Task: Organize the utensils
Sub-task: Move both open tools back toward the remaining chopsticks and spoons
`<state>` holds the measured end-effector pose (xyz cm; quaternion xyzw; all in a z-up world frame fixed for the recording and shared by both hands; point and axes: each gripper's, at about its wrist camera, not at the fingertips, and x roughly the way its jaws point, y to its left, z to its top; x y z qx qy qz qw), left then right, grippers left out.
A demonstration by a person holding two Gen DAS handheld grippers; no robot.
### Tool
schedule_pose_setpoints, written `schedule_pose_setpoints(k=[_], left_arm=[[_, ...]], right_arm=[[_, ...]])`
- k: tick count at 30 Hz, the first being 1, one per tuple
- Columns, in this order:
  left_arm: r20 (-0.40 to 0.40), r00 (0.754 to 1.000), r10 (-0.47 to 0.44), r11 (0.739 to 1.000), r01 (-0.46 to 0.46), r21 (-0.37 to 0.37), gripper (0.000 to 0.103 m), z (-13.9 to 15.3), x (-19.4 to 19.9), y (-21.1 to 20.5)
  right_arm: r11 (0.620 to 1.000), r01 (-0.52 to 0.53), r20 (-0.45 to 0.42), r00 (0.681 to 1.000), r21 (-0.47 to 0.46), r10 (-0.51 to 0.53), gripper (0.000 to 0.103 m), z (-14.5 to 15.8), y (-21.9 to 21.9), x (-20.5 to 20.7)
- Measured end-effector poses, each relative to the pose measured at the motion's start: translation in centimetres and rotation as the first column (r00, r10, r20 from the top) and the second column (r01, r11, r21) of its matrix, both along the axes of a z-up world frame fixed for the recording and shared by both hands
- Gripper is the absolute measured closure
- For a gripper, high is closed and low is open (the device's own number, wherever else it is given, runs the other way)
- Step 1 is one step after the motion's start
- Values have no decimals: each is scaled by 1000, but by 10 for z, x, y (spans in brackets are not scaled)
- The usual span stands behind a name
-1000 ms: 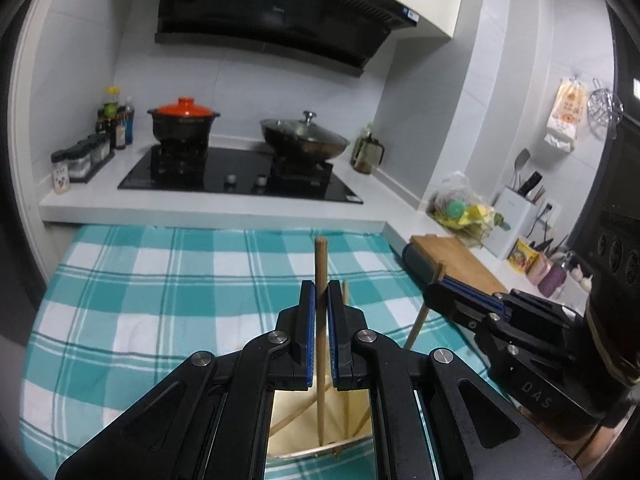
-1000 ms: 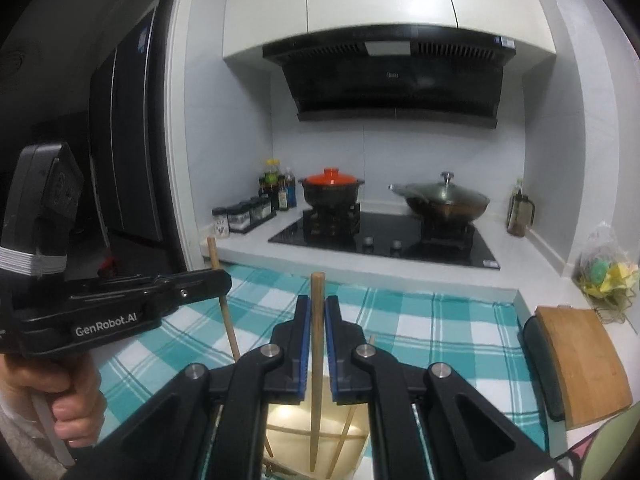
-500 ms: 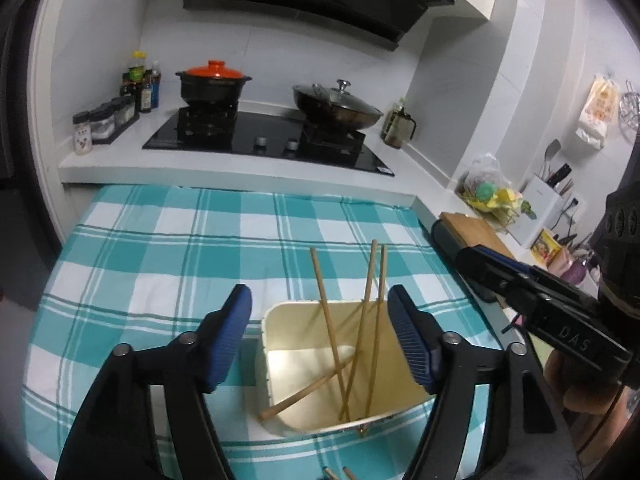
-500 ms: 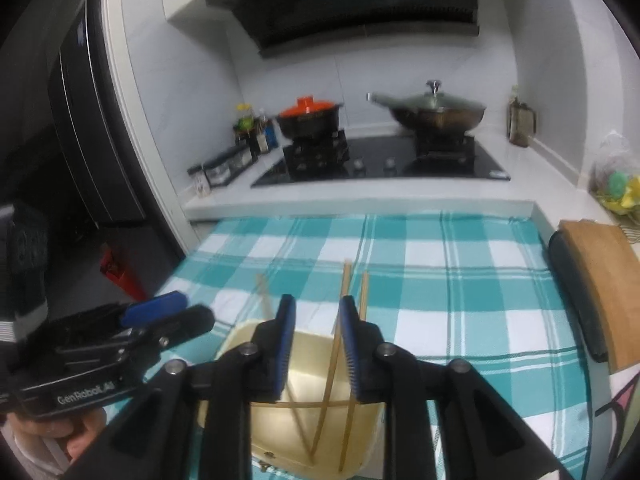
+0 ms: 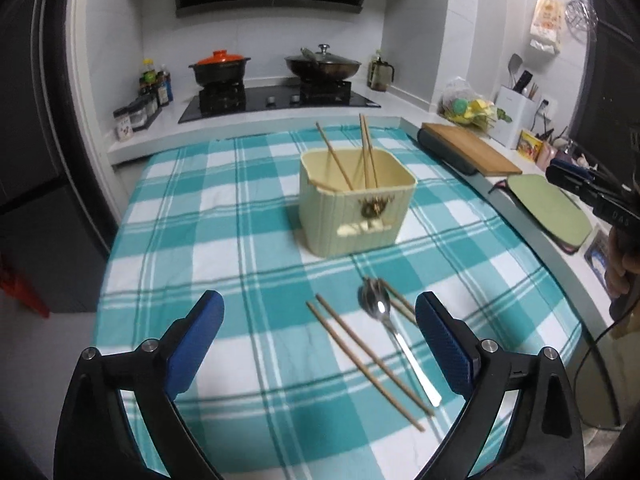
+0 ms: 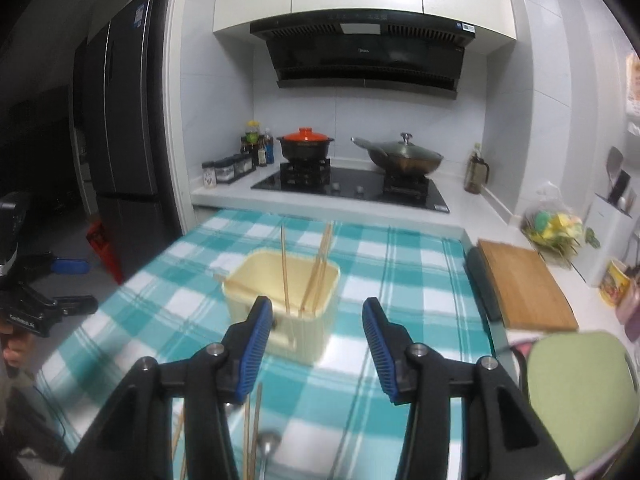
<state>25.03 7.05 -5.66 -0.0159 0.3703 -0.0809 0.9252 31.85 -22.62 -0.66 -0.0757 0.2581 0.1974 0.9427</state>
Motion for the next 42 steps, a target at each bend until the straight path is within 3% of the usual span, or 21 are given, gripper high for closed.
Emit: schedule_pose_setpoints(k=[4, 8, 11, 15, 26, 35, 42], left_arm=[[-43, 998, 40, 997, -42, -64, 6, -50, -37, -13], [-84, 993, 79, 990, -88, -114, 6, -90, -60, -25], [-114, 990, 85, 985, -100, -138, 6, -107, -67, -28], [-139, 986, 97, 980, -119, -158, 6, -118, -65, -30], [-175, 975, 138, 980, -161, -120, 6, -137, -52, -36], [-165, 975, 151, 983, -165, -76, 6, -147, -10, -45], [-176, 966, 187, 982, -190, 1, 6, -161, 16, -47]], right_arm=[[998, 48, 0, 999, -36, -48, 55, -40, -13, -51], [995, 102, -27, 994, -15, -102, 55, -86, -19, -93], [989, 149, -51, 987, -15, -150, 55, -120, -20, -114], [992, 123, -114, 985, -39, -127, 55, -151, -14, -129], [992, 120, -107, 987, -25, -122, 55, -169, -3, -137], [996, 89, -137, 986, -27, -92, 55, -182, 7, -139], [996, 83, -139, 987, -32, -86, 55, -183, 10, -141]])
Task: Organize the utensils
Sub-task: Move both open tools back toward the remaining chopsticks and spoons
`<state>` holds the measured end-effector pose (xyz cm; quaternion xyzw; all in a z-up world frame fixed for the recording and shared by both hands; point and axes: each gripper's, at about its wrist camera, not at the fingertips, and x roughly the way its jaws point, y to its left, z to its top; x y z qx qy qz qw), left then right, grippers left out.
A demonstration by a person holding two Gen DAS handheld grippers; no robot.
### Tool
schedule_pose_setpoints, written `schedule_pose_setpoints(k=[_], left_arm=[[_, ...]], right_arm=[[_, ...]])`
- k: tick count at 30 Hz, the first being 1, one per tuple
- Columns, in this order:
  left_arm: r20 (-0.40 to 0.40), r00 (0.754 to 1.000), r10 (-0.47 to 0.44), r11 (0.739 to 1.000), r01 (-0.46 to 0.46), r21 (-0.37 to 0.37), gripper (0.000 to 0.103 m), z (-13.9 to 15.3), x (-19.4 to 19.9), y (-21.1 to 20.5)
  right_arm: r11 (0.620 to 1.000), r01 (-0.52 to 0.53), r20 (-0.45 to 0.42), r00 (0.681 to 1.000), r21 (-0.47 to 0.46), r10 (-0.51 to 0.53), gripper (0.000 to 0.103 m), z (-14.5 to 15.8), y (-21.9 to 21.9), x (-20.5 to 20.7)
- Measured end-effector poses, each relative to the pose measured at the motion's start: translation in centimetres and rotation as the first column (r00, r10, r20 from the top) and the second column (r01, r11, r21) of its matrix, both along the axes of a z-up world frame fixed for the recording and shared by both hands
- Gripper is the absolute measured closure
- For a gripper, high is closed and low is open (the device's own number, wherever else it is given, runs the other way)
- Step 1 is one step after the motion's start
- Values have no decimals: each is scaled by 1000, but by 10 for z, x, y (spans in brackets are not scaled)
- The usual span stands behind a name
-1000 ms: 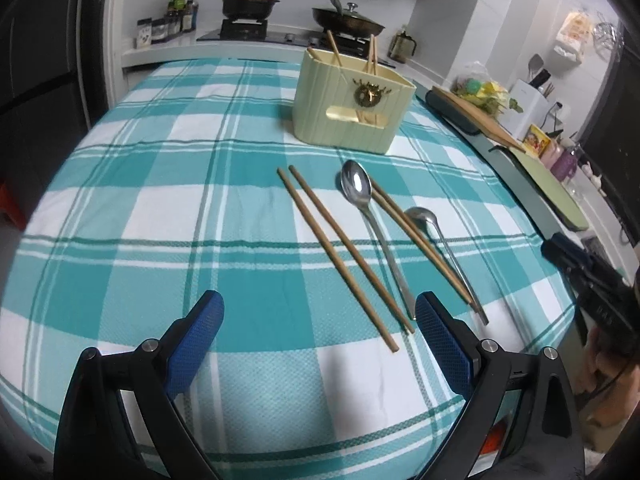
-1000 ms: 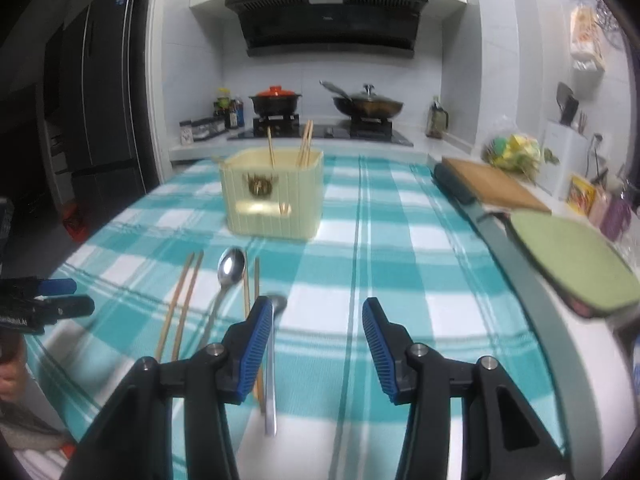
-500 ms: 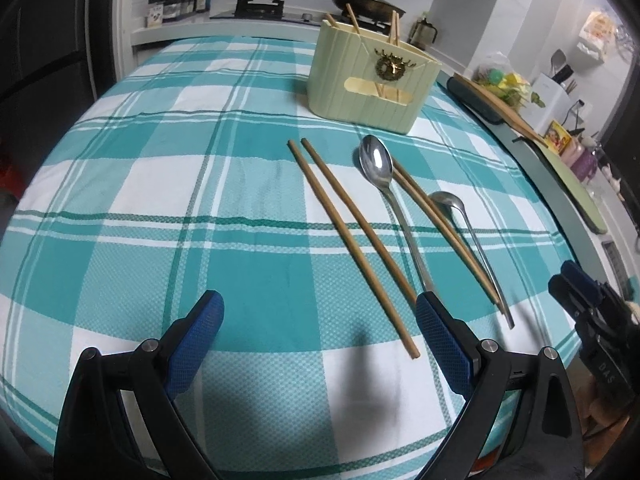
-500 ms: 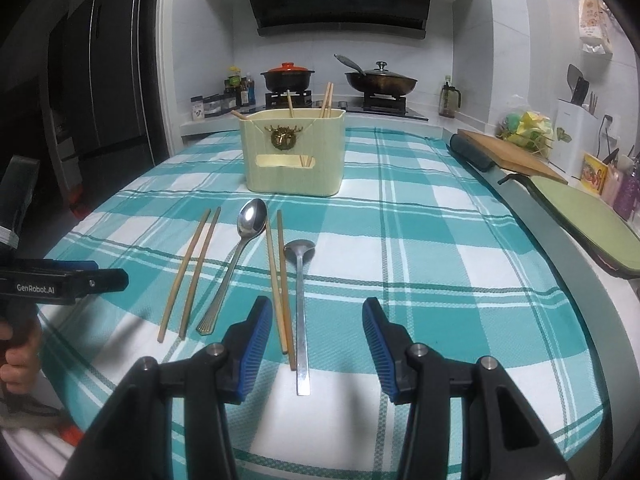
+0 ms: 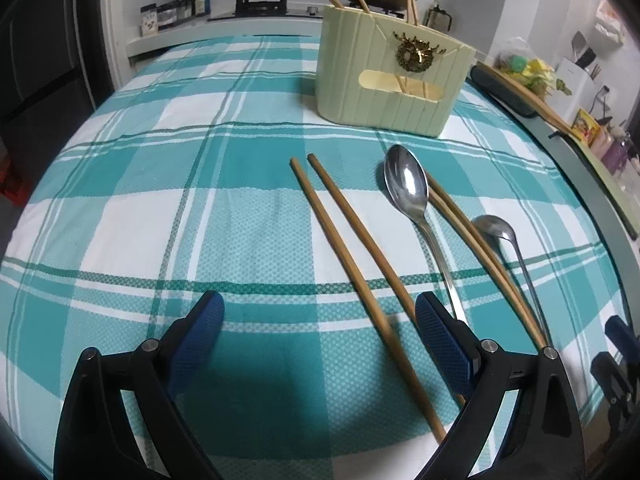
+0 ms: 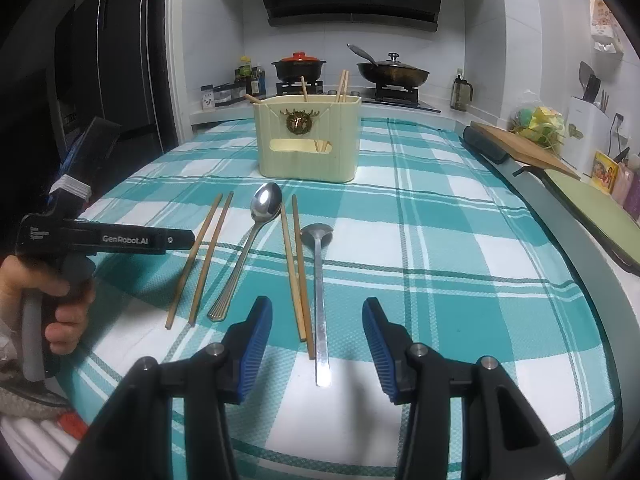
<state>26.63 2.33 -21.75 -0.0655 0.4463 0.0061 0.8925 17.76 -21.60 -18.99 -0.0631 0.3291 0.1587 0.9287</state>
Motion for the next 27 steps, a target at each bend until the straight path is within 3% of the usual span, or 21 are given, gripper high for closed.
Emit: schedule_pose_setpoints(k=[8, 13, 20, 27], left_arm=[[-30, 1000, -4, 995, 7, 95, 6, -14, 8, -9], [-29, 1000, -10, 995, 13, 103, 6, -15, 6, -7], [-18, 1000, -4, 994, 5, 105, 17, -13, 2, -2], [-12, 999, -34, 991, 35, 127, 25, -11, -1, -6]], right_arm=[[1000, -4, -6, 1000, -1, 4, 55, 0, 1, -1], [1000, 5, -23, 1000, 7, -5, 55, -2, -1, 2], [1000, 31, -40, 999, 1, -31, 55, -4, -6, 7], [999, 29, -116, 993, 18, -27, 55, -8, -11, 30]])
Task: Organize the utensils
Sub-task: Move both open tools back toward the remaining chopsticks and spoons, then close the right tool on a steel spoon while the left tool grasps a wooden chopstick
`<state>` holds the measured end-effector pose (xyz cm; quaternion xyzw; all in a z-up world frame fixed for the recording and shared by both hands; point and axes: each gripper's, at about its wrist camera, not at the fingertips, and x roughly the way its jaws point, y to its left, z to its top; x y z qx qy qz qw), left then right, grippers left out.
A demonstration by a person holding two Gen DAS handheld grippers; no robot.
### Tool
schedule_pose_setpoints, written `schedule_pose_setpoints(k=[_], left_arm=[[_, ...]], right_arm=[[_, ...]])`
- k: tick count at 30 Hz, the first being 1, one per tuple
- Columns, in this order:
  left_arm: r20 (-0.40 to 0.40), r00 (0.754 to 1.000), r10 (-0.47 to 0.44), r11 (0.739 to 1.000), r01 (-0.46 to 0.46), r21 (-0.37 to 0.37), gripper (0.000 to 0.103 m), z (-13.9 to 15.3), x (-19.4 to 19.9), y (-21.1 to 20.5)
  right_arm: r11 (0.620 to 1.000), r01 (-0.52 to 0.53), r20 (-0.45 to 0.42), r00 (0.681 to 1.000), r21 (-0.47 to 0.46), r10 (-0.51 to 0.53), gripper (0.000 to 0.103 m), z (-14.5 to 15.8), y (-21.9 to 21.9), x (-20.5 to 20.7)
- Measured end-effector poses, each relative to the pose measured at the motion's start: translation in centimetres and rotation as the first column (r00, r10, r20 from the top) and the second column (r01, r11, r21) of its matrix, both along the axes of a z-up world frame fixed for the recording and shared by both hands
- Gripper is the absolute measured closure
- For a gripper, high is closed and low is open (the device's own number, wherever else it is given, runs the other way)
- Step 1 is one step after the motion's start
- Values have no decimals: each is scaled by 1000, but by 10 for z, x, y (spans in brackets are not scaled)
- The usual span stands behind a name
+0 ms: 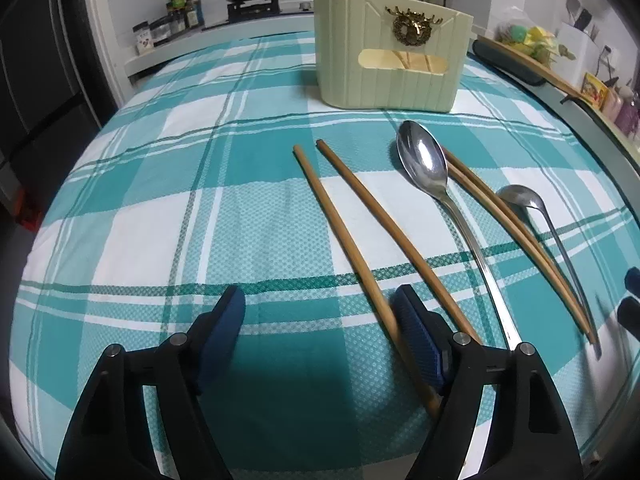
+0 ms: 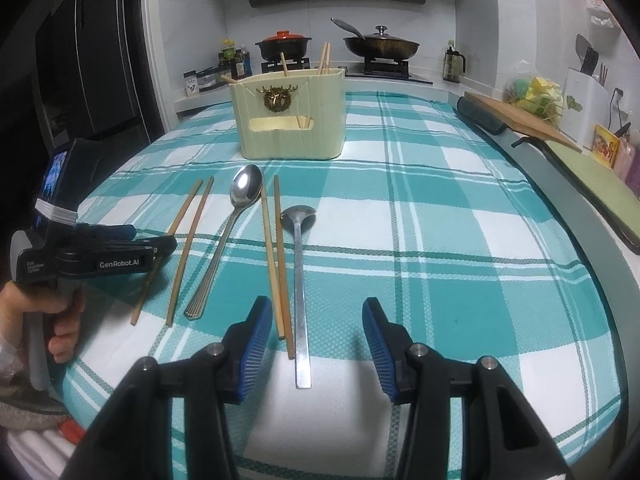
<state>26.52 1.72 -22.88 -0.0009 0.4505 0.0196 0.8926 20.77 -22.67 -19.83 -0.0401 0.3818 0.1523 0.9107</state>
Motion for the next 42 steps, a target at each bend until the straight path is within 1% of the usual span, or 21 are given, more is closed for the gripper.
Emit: schedule_pose_setpoints(k=[3, 8, 10, 11, 12, 13, 14, 15, 16, 17, 18, 22, 25, 26, 28, 33, 37, 39, 40, 41, 42], left_arm=[[0, 1000, 2, 1000, -2, 8, 25, 0, -3, 2], [-1, 1000, 21, 1000, -21, 4, 23, -1, -8, 12], [1, 1000, 30, 1000, -30, -2, 23, -1, -10, 16], [3, 1000, 31, 1000, -31, -4, 23, -1, -10, 17], [5, 999, 32, 999, -32, -4, 23, -1, -10, 18], [6, 999, 33, 999, -32, -2, 23, -2, -10, 17], [8, 999, 32, 999, -32, 2, 23, -2, -11, 17], [10, 999, 32, 999, -32, 3, 23, -2, -11, 17], [12, 999, 32, 999, -32, 2, 23, -2, -11, 17], [13, 999, 32, 999, -32, 0, 23, -2, -11, 17], [14, 999, 33, 999, -33, -3, 23, -2, -11, 18], [18, 999, 34, 999, -34, -1, 22, -2, -11, 17], [18, 999, 34, 999, -34, -3, 22, -2, -12, 17], [18, 999, 34, 999, -34, -3, 22, -3, -11, 17], [18, 999, 35, 999, -35, -5, 22, -3, -11, 18], [18, 999, 35, 999, -35, -5, 22, -3, -12, 18], [16, 999, 33, 999, -32, -11, 22, -3, -12, 18], [13, 1000, 26, 1000, -26, -10, 22, -2, -13, 19], [12, 1000, 19, 1000, -18, -8, 23, -2, -14, 19], [13, 1000, 13, 1000, -13, -8, 26, -2, -16, 19], [16, 1000, 13, 1000, -12, -8, 32, -1, -18, 20]], right_arm=[[999, -42, -59, 997, 24, 43, 55, -1, 4, 20], [997, -78, -108, 991, 4, 78, 55, -11, 22, 57], [996, -89, -113, 990, 10, 90, 58, -15, 28, 69], [996, -93, -114, 989, 8, 93, 63, -16, 31, 73], [995, -101, -119, 988, 5, 101, 66, -18, 35, 79], [994, -112, -133, 985, 1, 111, 66, -22, 39, 85], [993, -121, -154, 981, -6, 119, 70, -26, 42, 90], [992, -122, -166, 979, -11, 119, 79, -30, 43, 94], [992, -128, -168, 978, 5, 127, 82, -32, 42, 96], [992, -121, -165, 979, 23, 123, 91, -31, 40, 97], [995, -100, -163, 981, 30, 104, 97, -29, 37, 98], [984, 35, -211, 977, 177, 3, 97, -30, 0, 105], [948, 137, -255, 965, 289, -62, 96, -37, -35, 108], [937, 165, -261, 962, 307, -84, 93, -37, -44, 107], [930, 212, -253, 958, 299, -137, 93, -34, -57, 105], [922, 277, -240, 947, 270, -215, 93, -31, -82, 100], [933, 265, -205, 954, 245, -217, 92, -23, -85, 93], [940, 253, -188, 959, 230, -212, 80, -20, -83, 89], [944, 248, -176, 961, 219, -212, 69, -18, -80, 85], [948, 243, -163, 964, 206, -212, 64, -16, -78, 80], [952, 239, -152, 965, 190, -212, 64, -15, -75, 77]])
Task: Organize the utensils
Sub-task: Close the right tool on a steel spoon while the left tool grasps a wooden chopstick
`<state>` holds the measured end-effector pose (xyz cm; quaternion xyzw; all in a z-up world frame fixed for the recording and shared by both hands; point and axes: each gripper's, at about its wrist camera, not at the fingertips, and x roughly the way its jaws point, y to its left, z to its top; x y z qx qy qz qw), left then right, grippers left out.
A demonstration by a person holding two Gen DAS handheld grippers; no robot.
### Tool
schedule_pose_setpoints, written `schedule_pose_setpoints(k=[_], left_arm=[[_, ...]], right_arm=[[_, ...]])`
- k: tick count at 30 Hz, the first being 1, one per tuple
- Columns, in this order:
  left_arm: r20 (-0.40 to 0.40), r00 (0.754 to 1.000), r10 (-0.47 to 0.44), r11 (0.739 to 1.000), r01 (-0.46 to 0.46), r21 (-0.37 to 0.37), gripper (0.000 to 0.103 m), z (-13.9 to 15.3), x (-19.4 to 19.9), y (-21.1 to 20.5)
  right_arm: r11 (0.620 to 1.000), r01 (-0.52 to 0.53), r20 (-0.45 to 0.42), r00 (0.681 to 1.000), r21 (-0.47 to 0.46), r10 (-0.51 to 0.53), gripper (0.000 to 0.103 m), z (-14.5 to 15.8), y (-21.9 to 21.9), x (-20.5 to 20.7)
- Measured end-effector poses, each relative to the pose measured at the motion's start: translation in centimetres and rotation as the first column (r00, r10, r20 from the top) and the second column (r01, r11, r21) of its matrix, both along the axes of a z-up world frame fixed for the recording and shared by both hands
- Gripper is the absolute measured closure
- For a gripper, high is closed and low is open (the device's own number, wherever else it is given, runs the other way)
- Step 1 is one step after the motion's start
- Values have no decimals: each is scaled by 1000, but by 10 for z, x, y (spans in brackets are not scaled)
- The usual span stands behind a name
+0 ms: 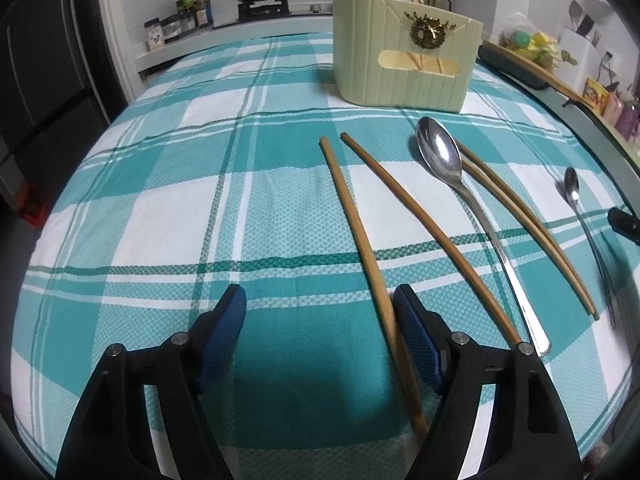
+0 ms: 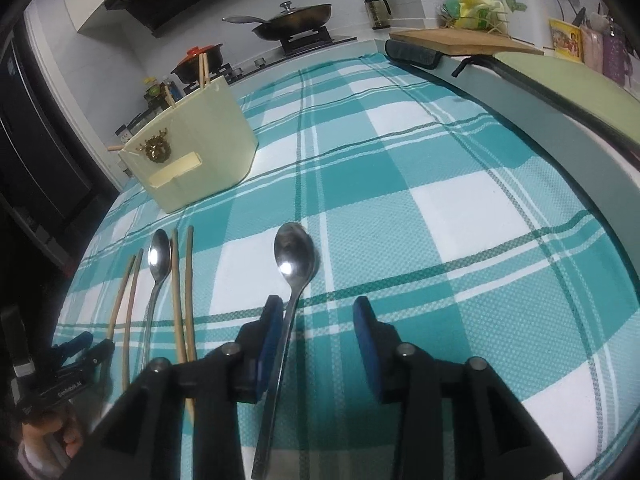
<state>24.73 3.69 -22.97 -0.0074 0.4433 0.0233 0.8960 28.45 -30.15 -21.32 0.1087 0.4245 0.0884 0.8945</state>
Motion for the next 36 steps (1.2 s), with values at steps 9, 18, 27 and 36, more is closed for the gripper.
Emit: schedule_pose_setpoints(k=[9, 18, 27, 36], left_arm=[[22, 998, -57, 998, 56, 36, 92, 3, -12, -8], [-29, 997, -76, 997, 75, -17, 91, 8, -35, -9], [-58, 995, -82, 990, 75, -117, 40, 29, -2, 17], [-115, 985, -131, 991, 126, -49, 42, 5, 65, 11]], right_arm=[[990, -47, 21, 999, -129, 50, 63, -1, 23, -24], [989, -34, -2, 999, -144, 34, 63, -1, 22, -23], [985, -49, -26, 999, -165, 45, 59, -5, 32, -9], [983, -54, -44, 998, -177, 47, 55, -9, 35, 3]])
